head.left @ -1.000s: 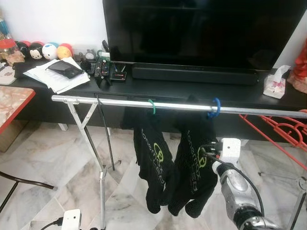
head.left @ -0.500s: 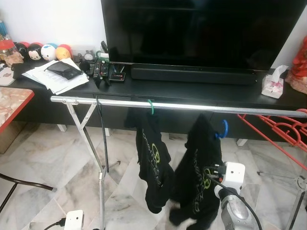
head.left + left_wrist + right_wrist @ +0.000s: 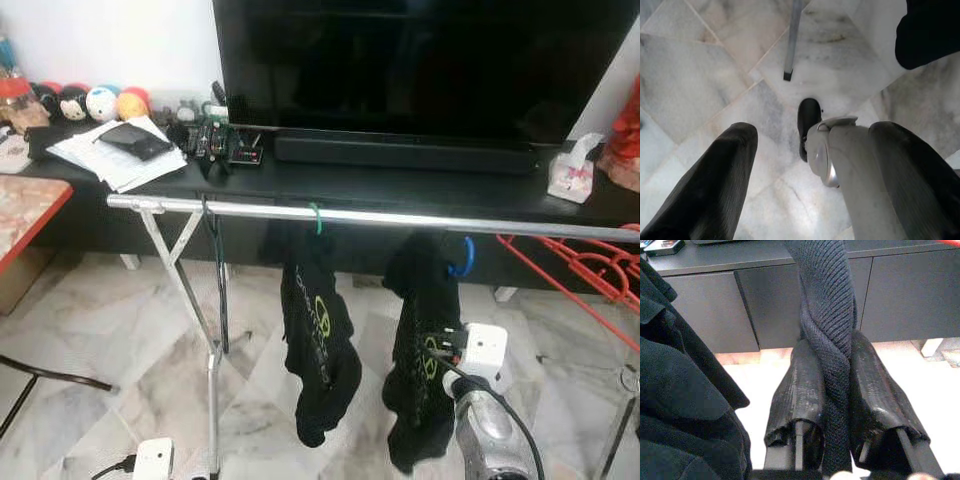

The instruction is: Hang hanger

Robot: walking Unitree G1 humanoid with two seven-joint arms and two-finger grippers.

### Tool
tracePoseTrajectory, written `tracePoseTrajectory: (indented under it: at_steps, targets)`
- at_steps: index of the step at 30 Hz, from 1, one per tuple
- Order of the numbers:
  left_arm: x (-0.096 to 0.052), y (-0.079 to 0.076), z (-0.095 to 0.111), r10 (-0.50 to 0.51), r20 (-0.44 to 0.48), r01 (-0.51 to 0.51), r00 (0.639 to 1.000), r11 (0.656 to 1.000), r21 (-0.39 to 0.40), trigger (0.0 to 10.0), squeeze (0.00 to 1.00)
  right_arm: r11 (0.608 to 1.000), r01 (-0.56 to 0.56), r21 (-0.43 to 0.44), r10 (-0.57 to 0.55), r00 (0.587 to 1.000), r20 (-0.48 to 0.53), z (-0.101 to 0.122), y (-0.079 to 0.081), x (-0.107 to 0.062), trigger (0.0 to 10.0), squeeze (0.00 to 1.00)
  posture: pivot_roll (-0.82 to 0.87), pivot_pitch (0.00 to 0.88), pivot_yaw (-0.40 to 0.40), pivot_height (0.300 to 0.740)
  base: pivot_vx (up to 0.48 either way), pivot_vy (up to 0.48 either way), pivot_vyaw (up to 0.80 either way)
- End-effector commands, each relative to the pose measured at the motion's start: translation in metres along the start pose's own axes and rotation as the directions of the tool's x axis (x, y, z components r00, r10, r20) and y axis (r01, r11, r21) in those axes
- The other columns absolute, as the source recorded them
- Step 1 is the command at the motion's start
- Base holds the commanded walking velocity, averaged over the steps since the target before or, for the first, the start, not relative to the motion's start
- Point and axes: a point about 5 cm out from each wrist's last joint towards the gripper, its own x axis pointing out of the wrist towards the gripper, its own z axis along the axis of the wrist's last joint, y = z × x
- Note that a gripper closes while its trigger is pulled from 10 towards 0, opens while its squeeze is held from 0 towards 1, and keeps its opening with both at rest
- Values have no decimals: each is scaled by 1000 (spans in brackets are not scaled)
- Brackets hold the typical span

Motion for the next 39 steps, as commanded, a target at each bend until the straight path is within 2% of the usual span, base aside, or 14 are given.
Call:
tracePoseTrajectory:
  at_steps: [1, 19, 39]
  targets:
    - [-1, 1, -8, 3, -36, -3, 999, 1000, 2, 10000, 0, 1000, 0, -7, 0, 1000, 23, 6, -1, 3, 10000, 0, -72, 0, -53, 740, -244, 0, 0]
    - [-1, -2, -10, -2, -40, 2, 999, 1000, -2, 10000, 0, 1000, 6, -18, -6, 1000, 1, 6, -2, 5, 10000, 0, -69, 0, -61, 740, -246, 0, 0]
    - [-3, 4, -12, 5, -47, -5, 999, 1000, -8, 10000, 0, 999, 32, -3, -32, 999, -7, 7, -3, 7, 10000, 0, -67, 0, -59, 740, -252, 0, 0]
